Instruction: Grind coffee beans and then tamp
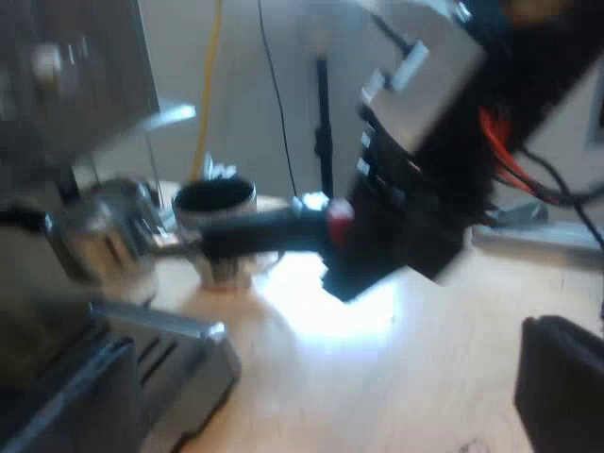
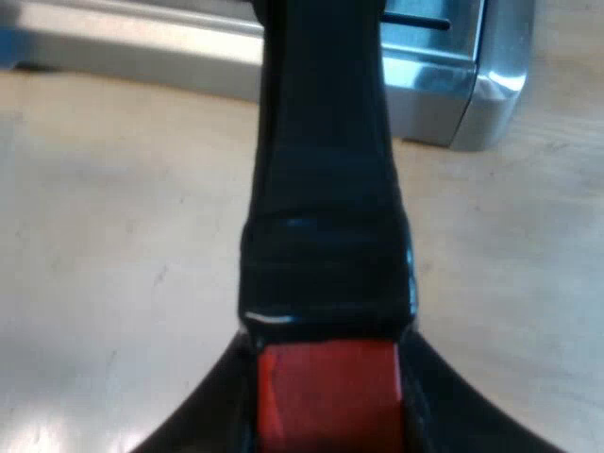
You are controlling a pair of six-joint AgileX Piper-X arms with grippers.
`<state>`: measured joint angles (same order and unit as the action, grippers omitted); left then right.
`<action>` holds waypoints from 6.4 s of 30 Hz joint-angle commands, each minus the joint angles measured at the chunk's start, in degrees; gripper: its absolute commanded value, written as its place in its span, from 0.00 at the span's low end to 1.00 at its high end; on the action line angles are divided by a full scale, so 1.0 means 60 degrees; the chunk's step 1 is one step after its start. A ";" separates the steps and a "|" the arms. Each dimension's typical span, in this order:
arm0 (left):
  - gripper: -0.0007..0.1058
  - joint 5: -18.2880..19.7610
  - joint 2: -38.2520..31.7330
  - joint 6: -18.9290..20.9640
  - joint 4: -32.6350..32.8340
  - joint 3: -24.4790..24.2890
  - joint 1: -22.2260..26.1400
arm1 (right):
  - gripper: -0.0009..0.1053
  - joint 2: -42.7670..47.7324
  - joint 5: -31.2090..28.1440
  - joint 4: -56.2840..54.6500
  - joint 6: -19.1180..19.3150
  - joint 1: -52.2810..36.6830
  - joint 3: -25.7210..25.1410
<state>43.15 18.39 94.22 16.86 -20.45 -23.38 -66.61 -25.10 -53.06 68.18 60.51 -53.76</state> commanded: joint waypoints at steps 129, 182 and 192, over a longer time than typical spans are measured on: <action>0.58 -0.5535 1.0702 -0.0462 0.3995 -0.3752 -0.0130 | 0.59 -0.0687 0.0504 0.9660 0.3844 0.2418 0.3901; 0.02 -0.4797 0.7849 -0.0751 0.6926 -0.5878 -0.1964 | 0.69 0.0634 -0.0746 0.9304 0.2599 0.2625 0.6028; 0.02 -0.4681 0.9231 -0.0784 0.6499 -0.6128 -0.2924 | 0.69 0.0634 -0.0782 0.9389 0.2599 0.2625 0.6045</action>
<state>14.75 73.65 89.68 56.30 -56.85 -40.31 -63.14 -29.43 2.73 83.61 76.17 -17.35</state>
